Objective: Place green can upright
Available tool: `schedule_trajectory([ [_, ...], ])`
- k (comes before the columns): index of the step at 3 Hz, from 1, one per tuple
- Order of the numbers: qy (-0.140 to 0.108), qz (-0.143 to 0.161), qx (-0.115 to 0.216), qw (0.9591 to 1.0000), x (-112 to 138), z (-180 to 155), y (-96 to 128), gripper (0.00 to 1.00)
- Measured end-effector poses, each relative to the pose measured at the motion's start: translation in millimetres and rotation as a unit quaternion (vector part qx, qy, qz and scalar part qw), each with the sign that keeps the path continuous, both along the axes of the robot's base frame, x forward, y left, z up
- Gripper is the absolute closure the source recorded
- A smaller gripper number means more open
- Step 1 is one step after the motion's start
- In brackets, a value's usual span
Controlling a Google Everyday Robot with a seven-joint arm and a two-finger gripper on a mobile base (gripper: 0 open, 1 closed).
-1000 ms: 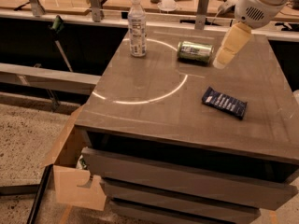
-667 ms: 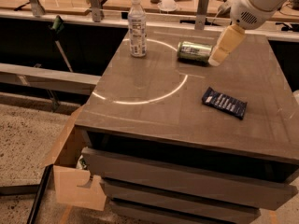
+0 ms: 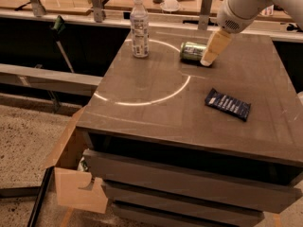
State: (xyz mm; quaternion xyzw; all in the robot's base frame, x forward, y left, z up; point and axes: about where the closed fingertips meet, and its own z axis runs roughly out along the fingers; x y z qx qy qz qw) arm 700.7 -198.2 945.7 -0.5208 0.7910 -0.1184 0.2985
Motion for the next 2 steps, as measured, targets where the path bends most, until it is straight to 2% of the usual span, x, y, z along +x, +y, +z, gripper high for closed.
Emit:
schedule_trajectory([
  [1,0.008,0.002,-0.011,0.9999,20,-19,2,0.00],
  [2,0.033,0.020,-0.018,0.9991,41,-39,9,0.00],
])
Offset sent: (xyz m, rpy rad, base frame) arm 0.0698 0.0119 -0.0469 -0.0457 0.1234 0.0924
